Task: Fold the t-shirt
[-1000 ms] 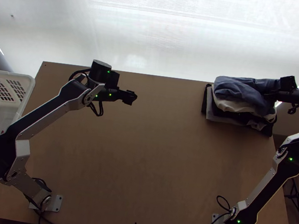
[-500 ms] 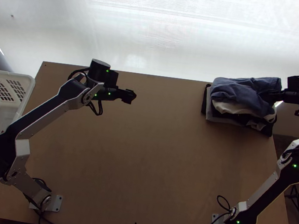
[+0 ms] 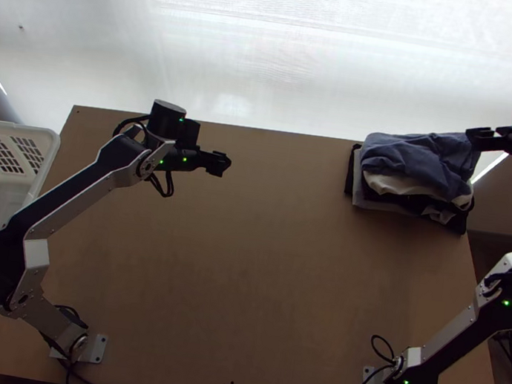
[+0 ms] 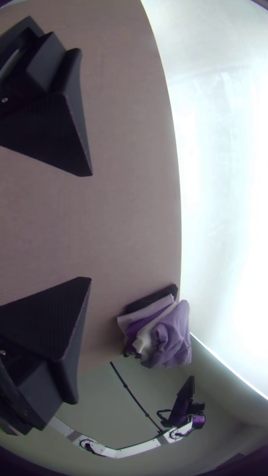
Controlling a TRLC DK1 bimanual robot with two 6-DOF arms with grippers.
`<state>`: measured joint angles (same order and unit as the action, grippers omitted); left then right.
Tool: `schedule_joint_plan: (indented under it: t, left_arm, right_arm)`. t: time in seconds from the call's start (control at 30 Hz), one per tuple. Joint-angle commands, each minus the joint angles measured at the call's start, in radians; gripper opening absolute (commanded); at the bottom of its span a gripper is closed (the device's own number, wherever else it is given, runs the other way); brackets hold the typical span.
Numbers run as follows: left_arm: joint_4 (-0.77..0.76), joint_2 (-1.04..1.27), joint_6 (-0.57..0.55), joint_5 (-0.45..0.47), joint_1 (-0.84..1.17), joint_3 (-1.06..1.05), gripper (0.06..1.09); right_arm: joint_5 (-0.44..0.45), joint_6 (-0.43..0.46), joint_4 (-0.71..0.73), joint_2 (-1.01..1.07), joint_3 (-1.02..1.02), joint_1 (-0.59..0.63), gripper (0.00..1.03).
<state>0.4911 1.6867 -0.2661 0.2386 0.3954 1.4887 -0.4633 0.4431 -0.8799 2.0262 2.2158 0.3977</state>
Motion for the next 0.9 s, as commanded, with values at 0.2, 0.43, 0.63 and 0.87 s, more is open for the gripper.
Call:
schedule_joint_plan:
  t: [0.2, 0.43, 0.63, 0.87]
  left_arm:
    - [0.009, -0.021, -0.007, 0.001, -0.018, -0.010, 1.04]
    - [0.069, -0.021, -0.007, 0.001, -0.030, -0.005, 1.04]
    - [0.095, -0.022, -0.004, 0.001, -0.053, -0.007, 1.04]
    - [0.098, -0.024, 0.002, 0.001, -0.059, -0.007, 1.04]
  right_arm:
    - [-0.001, -0.101, 0.021, 0.124, 0.030, -0.091, 0.99]
    - [0.008, -0.141, 0.021, 0.170, -0.004, -0.060, 0.99]
    - [0.057, -0.130, 0.068, 0.292, 0.013, 0.001, 0.99]
    - [0.080, -0.135, 0.075, 0.355, 0.013, 0.036, 0.99]
